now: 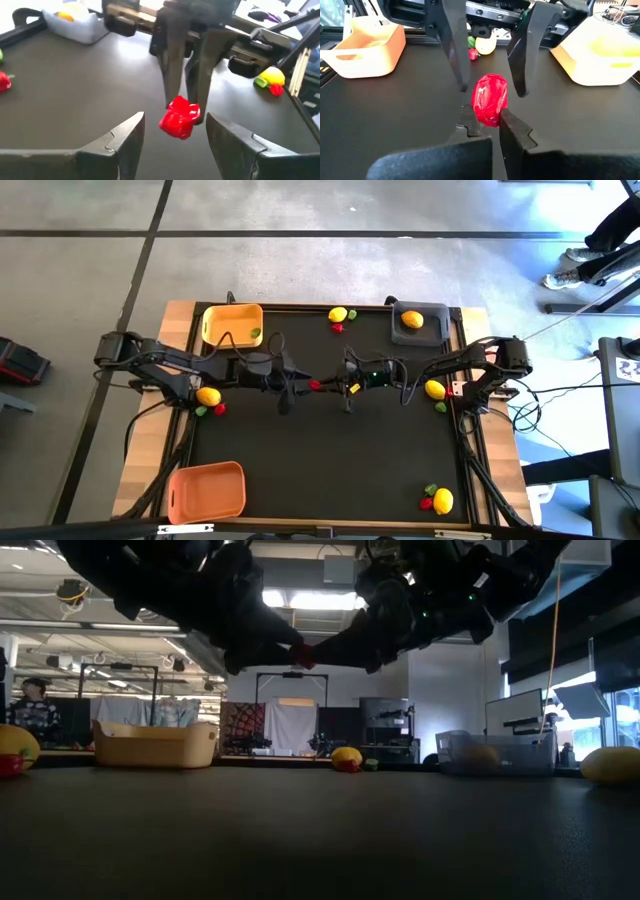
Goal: Sort produce into baskets
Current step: Put the red bell pepper into the orange bin
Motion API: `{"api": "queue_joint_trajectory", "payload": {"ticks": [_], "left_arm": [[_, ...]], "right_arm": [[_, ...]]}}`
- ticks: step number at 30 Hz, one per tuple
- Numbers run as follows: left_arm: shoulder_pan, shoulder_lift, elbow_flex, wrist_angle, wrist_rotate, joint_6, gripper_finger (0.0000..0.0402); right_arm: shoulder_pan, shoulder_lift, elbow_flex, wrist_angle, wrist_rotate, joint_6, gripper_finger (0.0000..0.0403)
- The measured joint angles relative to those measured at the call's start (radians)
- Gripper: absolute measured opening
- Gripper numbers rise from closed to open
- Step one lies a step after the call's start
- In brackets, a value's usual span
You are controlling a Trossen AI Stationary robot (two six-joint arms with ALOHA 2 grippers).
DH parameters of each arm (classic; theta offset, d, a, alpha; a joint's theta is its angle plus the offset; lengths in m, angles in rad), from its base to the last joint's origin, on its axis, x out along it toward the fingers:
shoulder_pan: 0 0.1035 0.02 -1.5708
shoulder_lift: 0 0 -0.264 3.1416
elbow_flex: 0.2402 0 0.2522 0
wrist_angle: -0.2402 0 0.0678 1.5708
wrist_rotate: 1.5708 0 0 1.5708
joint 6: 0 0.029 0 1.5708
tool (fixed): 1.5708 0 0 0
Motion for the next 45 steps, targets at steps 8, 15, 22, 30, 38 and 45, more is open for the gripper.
{"api": "queue_joint_trajectory", "payload": {"ticks": [8, 15, 22, 30, 38, 45], "left_arm": [[-0.025, 0.041, 0.000, 0.026, -0.002, 0.150, 0.0201], [-0.029, 0.040, 0.000, 0.031, -0.004, 0.194, 0.0132], [-0.028, 0.038, 0.000, 0.031, -0.005, 0.201, 0.0076], [-0.028, 0.038, 0.000, 0.031, -0.004, 0.217, 0.0058], [-0.028, 0.038, 0.000, 0.031, -0.003, 0.211, 0.0057], [-0.035, 0.029, 0.000, -0.008, 0.005, 0.174, 0.0057]], "right_arm": [[0.000, 0.000, 0.000, 0.001, -0.001, 0.000, 0.0010], [0.000, 0.000, 0.000, 0.001, -0.007, 0.001, 0.0010], [0.000, 0.000, 0.000, -0.001, -0.006, 0.000, 0.0010], [0.000, 0.000, 0.000, -0.001, -0.004, 0.032, 0.0010], [0.000, 0.000, 0.000, -0.001, 0.000, 0.058, 0.0053], [0.000, -0.018, 0.000, -0.029, -0.024, 0.066, 0.0130]]}}
